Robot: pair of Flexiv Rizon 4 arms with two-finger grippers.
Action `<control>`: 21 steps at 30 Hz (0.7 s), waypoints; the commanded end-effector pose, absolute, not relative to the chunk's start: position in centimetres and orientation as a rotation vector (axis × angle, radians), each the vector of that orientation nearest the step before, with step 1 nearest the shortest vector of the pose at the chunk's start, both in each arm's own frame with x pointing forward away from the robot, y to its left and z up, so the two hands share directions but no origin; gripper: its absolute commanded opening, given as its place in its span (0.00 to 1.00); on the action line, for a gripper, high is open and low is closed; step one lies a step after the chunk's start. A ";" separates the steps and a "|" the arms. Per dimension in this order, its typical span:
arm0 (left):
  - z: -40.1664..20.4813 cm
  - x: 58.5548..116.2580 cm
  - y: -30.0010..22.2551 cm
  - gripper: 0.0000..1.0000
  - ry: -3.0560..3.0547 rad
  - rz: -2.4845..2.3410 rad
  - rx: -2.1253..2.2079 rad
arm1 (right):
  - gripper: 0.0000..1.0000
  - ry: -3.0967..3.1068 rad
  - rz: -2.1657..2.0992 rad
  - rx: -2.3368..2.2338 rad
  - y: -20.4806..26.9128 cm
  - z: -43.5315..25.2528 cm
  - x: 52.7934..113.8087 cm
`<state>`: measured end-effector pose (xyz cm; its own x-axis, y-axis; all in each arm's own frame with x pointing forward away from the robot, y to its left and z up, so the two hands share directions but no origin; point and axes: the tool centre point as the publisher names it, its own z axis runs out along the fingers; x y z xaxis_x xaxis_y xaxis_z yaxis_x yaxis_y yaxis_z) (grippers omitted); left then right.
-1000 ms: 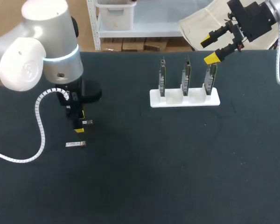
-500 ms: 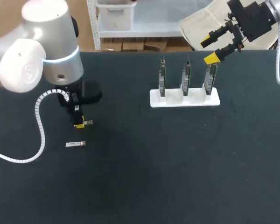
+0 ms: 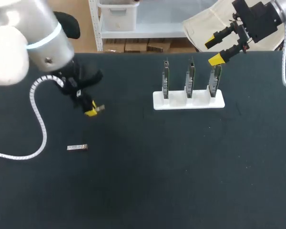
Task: Pick up the optical module with the left hand, and insert it into the network port with the right hand.
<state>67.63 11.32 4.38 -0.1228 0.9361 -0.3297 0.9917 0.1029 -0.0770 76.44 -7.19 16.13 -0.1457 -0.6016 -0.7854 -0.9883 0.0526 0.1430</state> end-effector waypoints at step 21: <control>11.7 68.9 8.5 0.00 1.668 -1.034 1.520 | 1.00 1.803 0.937 -1.589 -7.2 16.1 76.3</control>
<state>69.34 8.17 12.18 -0.1130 0.6139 -0.7813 0.9910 0.0126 -0.1334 76.44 -7.20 16.14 -0.1457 -0.6016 -0.7854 -0.9883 0.0526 0.1430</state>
